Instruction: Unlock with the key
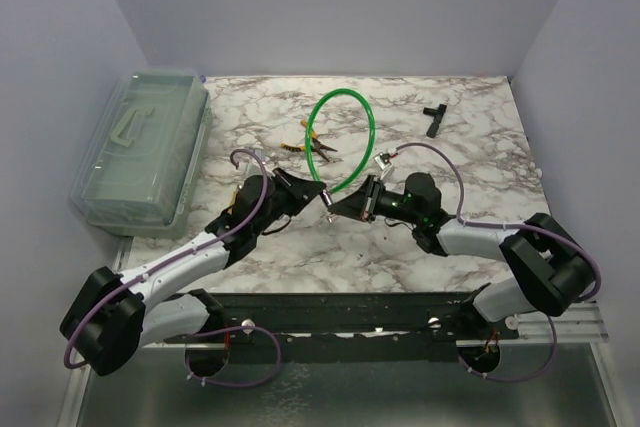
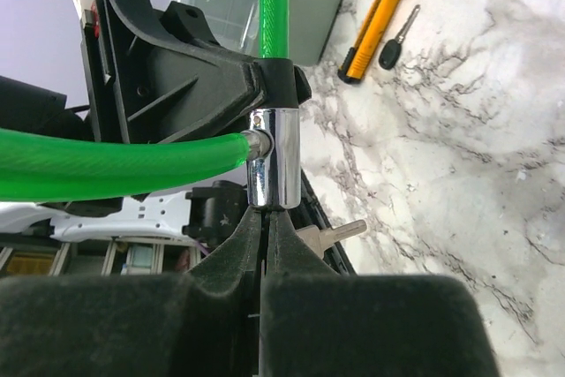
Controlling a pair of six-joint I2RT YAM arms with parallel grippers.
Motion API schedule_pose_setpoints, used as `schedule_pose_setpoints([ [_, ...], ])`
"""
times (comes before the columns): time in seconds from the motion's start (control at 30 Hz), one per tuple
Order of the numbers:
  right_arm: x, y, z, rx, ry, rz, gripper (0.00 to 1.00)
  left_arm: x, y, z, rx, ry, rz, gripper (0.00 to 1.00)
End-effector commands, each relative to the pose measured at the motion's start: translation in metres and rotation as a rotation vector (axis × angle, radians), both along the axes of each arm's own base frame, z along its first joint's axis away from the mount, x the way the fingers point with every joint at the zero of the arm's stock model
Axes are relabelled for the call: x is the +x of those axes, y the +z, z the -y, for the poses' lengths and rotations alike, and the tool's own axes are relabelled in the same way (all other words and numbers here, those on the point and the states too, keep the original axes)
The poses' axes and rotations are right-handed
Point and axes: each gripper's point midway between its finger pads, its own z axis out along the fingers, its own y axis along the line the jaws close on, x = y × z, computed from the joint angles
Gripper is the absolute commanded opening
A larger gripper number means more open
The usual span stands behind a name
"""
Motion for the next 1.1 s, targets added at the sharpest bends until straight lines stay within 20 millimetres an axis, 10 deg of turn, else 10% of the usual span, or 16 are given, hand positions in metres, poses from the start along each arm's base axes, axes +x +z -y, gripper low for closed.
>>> schedule_pose_setpoints([
  [0.0,0.012,0.036,-0.008,0.099,0.018,0.098,0.0,-0.027,0.075,0.023,-0.197,-0.161,0.185,0.0],
  [1.07,-0.014,0.119,-0.018,0.5,0.389,0.206,0.01,-0.068,0.153,0.013,-0.389,-0.286,0.522,0.0],
])
